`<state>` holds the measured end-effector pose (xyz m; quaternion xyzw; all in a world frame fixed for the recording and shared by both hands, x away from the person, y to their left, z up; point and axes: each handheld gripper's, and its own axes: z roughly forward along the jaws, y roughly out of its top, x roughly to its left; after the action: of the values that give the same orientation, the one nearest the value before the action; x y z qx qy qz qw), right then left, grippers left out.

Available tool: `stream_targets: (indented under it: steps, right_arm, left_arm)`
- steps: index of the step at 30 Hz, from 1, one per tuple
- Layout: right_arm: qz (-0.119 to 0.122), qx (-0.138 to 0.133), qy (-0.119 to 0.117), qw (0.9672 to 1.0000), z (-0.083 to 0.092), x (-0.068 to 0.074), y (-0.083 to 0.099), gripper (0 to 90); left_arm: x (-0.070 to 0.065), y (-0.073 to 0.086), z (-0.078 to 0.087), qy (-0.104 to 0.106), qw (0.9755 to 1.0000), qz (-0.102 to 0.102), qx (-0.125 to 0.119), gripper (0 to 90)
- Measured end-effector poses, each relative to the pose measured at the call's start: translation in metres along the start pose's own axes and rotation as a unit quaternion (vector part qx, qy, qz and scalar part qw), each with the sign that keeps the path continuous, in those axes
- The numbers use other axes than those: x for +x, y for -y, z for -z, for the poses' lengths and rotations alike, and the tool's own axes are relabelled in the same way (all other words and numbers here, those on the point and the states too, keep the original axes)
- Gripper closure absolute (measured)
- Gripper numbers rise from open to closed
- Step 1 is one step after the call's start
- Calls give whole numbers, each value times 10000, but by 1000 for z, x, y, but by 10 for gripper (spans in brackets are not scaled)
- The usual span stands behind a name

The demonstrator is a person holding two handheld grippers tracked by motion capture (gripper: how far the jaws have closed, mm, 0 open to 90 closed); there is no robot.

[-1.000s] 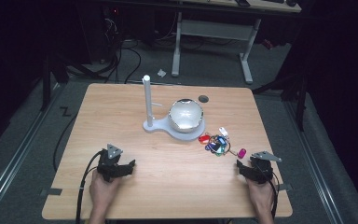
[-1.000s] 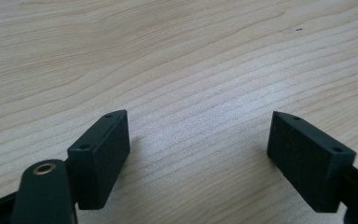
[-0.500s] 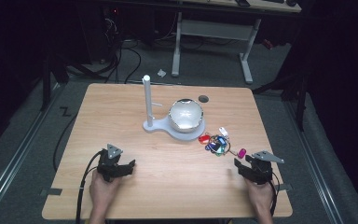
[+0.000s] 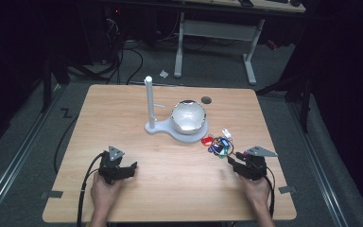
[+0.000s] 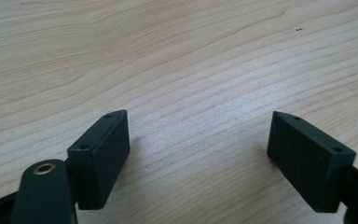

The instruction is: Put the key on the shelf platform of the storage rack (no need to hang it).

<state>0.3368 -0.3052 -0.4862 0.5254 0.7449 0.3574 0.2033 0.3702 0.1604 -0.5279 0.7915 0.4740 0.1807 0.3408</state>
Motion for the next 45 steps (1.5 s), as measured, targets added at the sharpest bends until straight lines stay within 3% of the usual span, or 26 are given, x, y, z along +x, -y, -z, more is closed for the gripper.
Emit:
stream_targets:
  steps: [8, 21, 28, 35, 45]
  right_arm:
    - [31, 135, -220, 9997, -19, 4, -11, 580]
    - [246, 349, -385, 9983, -39, 12, -27, 607]
    - [237, 506, -475, 9973, -52, 12, -33, 623]
    - [360, 587, -465, 9965, -62, 14, -38, 645]
    - [335, 714, -458, 9958, -73, 11, -37, 685]
  left_arm:
    - [0, 0, 0, -1, 10000, 1, 0, 214]
    - [0, 0, 0, -5, 10000, -3, 0, 214]
    - [0, 0, 0, -5, 10000, -3, 0, 215]
    - [0, 0, 0, -2, 10000, -4, 1, 215]
    - [0, 0, 0, -2, 10000, -3, 1, 214]
